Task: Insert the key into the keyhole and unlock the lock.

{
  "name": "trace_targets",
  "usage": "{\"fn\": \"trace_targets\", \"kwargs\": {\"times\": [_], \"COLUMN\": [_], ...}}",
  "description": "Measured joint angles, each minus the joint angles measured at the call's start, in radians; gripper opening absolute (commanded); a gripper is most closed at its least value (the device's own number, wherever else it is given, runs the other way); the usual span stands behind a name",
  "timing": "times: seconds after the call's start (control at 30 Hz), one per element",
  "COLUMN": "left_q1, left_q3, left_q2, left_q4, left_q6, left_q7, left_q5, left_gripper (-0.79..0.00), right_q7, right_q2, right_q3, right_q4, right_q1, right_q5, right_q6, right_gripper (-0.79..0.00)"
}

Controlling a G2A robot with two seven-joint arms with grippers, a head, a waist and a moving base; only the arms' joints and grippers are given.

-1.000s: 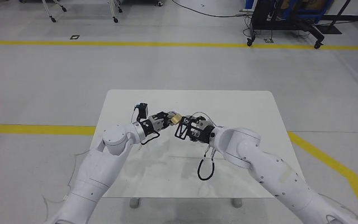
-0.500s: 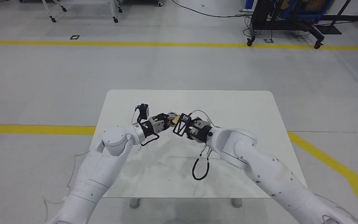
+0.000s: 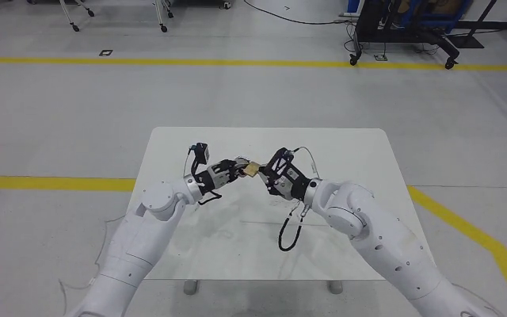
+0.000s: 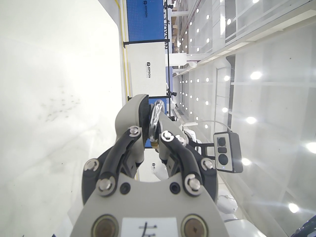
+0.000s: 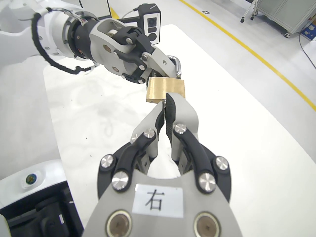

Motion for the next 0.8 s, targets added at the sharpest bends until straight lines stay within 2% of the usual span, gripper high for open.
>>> {"fn": "trace_targets", "kwargs": {"times": [0.17,0.23,0.27,0.3,0.47,0.57,0.8], "left_q1": [-0.001,-0.003,-0.005,-0.006,-0.015,-0.022,-0.049], "left_q3": [-0.01,-0.013,-0.014,-0.015,-0.01,0.005,0.097], "left_q2": [0.0,-0.001,-0.001,-0.001,-0.003,-0.003,-0.012], "left_q4": [0.018,0.025,0.027,0.029,0.036,0.036,0.075], "left_q6": [-0.029,-0.033,-0.033,-0.033,-0.017,-0.015,-0.001], "left_q7": [0.024,0.022,0.021,0.021,0.029,0.029,-0.008], "left_q5": [0.009,0.007,0.006,0.006,0.016,0.066,0.233], "left_gripper": [-0.785,-0.785,-0.785,-0.785,-0.785,-0.785,-0.785], "right_q7": [-0.034,-0.044,-0.052,-0.06,-0.068,-0.078,-0.113], "right_q2": [-0.002,-0.004,-0.005,-0.006,-0.003,0.01,0.055], "right_q3": [0.01,0.007,0.006,0.005,0.03,0.093,0.362], "right_q4": [0.02,0.024,0.028,0.034,0.023,-0.012,-0.15], "right_q1": [-0.012,-0.011,-0.009,-0.007,-0.009,-0.045,-0.23], "right_q5": [0.028,0.034,0.035,0.032,-0.024,-0.07,-0.137], "right_q6": [-0.023,-0.037,-0.045,-0.055,-0.048,-0.03,-0.017], "right_gripper": [-0.785,-0.397,-0.037,0.0,0.0,0.0,0.0]}}
